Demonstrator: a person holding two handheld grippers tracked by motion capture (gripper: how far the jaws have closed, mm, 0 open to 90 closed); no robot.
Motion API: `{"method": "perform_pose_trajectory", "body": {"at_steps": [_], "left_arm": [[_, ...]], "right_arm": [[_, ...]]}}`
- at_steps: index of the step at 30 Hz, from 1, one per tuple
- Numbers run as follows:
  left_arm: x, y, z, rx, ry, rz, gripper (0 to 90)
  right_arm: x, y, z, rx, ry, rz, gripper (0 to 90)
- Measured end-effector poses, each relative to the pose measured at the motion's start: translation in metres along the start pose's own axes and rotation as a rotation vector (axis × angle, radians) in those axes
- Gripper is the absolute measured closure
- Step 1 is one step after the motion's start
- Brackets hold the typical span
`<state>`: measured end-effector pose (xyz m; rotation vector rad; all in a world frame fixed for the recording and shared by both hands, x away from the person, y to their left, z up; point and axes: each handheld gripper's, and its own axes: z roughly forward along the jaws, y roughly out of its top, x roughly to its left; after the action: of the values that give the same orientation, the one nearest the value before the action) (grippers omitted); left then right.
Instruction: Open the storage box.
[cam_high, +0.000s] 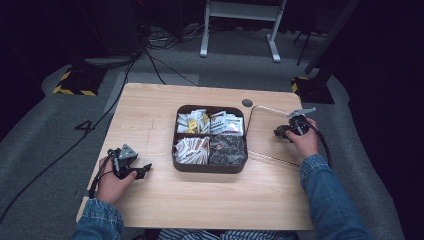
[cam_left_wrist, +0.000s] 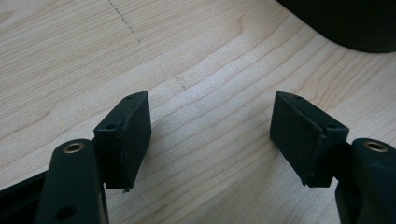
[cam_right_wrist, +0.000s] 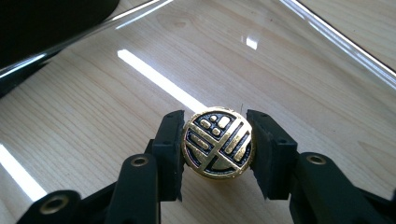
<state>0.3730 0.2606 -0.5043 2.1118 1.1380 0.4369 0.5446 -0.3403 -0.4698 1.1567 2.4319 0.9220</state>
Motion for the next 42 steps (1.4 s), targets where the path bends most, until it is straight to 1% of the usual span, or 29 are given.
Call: {"method": "perform_pose_trajectory", "body": {"at_steps": [6, 9, 11, 13, 16, 21, 22, 23, 25, 26, 28, 30, 31, 33, 35, 36, 37, 38, 42], "left_arm": [[0.000, 0.000, 0.000, 0.001, 0.001, 0.000, 29.8], [0.000, 0.000, 0.000, 0.001, 0.001, 0.001, 29.8], [0.000, 0.000, 0.000, -0.001, 0.002, 0.000, 29.8], [0.000, 0.000, 0.000, 0.001, 0.001, 0.002, 29.8], [0.000, 0.000, 0.000, -0.001, 0.002, 0.001, 29.8], [0.000, 0.000, 0.000, 0.001, 0.001, 0.001, 29.8], [0.000, 0.000, 0.000, -0.002, 0.002, 0.000, 29.8], [0.000, 0.000, 0.000, 0.001, 0.001, 0.001, 29.8], [0.000, 0.000, 0.000, 0.001, 0.001, 0.001, 29.8], [0.000, 0.000, 0.000, 0.001, 0.001, 0.001, 29.8], [0.000, 0.000, 0.000, 0.002, 0.000, 0.002, 29.8], [0.000, 0.000, 0.000, 0.002, 0.000, 0.001, 29.8], [0.000, 0.000, 0.000, 0.002, 0.001, 0.002, 29.8], [0.000, 0.000, 0.000, 0.002, 0.000, 0.002, 29.7], [0.000, 0.000, 0.000, 0.000, 0.000, 0.004, 29.7], [0.000, 0.000, 0.000, 0.002, -0.001, 0.005, 29.7], [-0.001, 0.000, 0.000, 0.001, 0.000, 0.002, 29.6], [-0.001, 0.000, 0.000, 0.001, 0.000, 0.002, 29.5], [-0.002, 0.000, 0.000, 0.000, 0.005, 0.005, 29.5]], "right_arm": [[-0.001, -0.003, 0.003, 0.005, 0.003, 0.009, 58.5], [-0.001, -0.007, 0.005, -0.012, -0.002, 0.020, 58.5], [-0.002, -0.009, 0.007, -0.004, -0.002, 0.021, 58.4], [-0.003, -0.011, 0.008, -0.010, -0.003, 0.028, 58.4], [-0.003, -0.011, 0.008, -0.009, -0.004, 0.024, 58.4], [-0.001, -0.010, 0.008, -0.003, -0.023, 0.027, 57.9], [0.000, -0.009, 0.008, -0.005, -0.031, 0.024, 55.5], [0.000, -0.008, 0.006, -0.041, -0.040, 0.033, 48.6], [0.001, -0.006, 0.001, -0.076, -0.041, 0.055, 45.8], [0.001, -0.006, 0.001, -0.076, -0.041, 0.055, 45.8], [0.002, -0.003, -0.003, -0.095, -0.044, 0.061, 42.4], [0.005, -0.001, -0.009, -0.113, -0.043, 0.060, 41.2], [0.009, 0.000, -0.014, -0.126, -0.039, 0.068, 40.3], [0.010, 0.001, -0.017, -0.131, -0.037, 0.072, 40.3], [0.017, 0.002, -0.023, -0.149, -0.035, 0.095, 39.4], [0.021, 0.002, -0.027, -0.173, -0.028, 0.100, 40.3], [0.030, 0.001, -0.034, -0.206, -0.027, 0.098, 41.5], [0.030, 0.001, -0.034, -0.206, -0.027, 0.098, 41.5], [0.048, -0.002, -0.045, -0.227, -0.008, 0.074, 39.3]]}}
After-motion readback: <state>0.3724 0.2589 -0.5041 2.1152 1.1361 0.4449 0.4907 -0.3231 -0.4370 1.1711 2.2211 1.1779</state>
